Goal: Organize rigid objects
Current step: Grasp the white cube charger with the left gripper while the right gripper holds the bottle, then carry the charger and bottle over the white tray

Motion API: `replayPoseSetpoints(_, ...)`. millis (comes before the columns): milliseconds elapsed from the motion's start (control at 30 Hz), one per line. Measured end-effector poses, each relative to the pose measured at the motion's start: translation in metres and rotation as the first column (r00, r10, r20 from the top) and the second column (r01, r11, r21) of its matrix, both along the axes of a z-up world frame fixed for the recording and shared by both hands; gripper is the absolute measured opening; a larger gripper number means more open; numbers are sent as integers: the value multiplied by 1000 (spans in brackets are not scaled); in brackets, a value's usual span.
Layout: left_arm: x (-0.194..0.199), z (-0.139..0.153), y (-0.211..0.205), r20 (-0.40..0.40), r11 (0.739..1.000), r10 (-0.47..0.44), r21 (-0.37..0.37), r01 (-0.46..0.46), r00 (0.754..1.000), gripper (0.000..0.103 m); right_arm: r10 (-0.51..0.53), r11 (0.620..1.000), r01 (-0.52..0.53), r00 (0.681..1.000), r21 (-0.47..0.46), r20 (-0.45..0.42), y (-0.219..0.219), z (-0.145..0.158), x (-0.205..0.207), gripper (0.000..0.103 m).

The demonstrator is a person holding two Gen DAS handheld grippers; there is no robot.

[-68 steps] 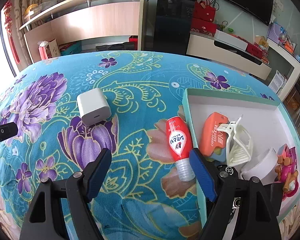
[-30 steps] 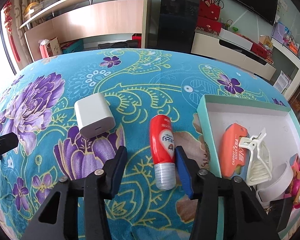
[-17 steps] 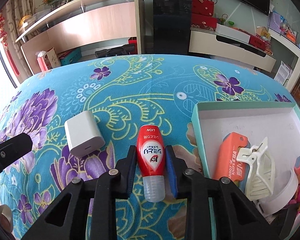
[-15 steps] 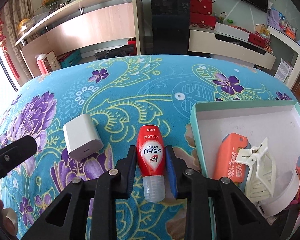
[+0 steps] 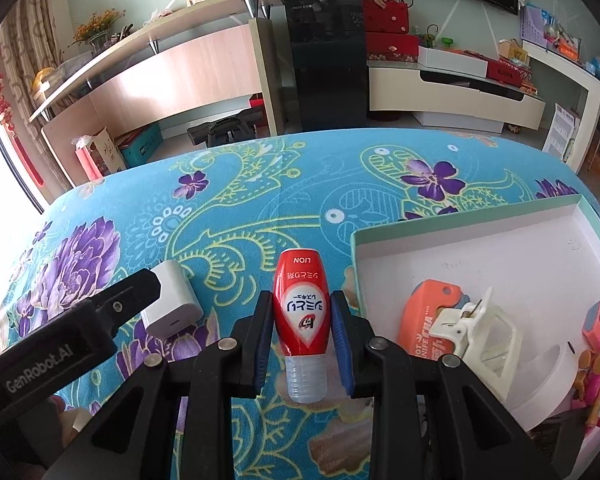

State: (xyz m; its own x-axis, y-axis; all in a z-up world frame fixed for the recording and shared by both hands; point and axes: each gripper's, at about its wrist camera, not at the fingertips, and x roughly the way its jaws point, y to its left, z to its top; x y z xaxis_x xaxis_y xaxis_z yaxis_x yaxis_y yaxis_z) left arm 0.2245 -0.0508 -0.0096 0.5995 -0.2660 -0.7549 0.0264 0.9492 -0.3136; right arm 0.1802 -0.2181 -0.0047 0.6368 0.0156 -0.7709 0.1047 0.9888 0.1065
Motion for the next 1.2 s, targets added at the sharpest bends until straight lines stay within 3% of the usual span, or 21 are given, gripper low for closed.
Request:
replayPoseSetpoints(467, 7, -12, -29, -1, 992, -72, 100, 72, 997, 78, -45, 998, 43, 998, 36, 47, -19, 22, -9, 29)
replayPoseSetpoints(533, 7, -12, -31, 4, 990, -78, 116, 77, 997, 64, -46, 998, 44, 998, 40, 49, -20, 22, -9, 29)
replayPoseSetpoints(800, 4, -10, -36, 14, 987, -103, 124, 101, 995, 62, -55, 997, 52, 997, 65, 48, -26, 23, -11, 29)
replayPoseSetpoints(967, -2, 4, -42, 50, 986, -123, 119, 116, 991, 62, -58, 995, 53, 996, 87, 60, -31, 28, -14, 29)
replayPoseSetpoints(1200, -19, 47, -58, 161, 982, -169, 116, 152, 972, 62, -87, 990, 73, 989, 121, 116, -47, 47, -23, 29)
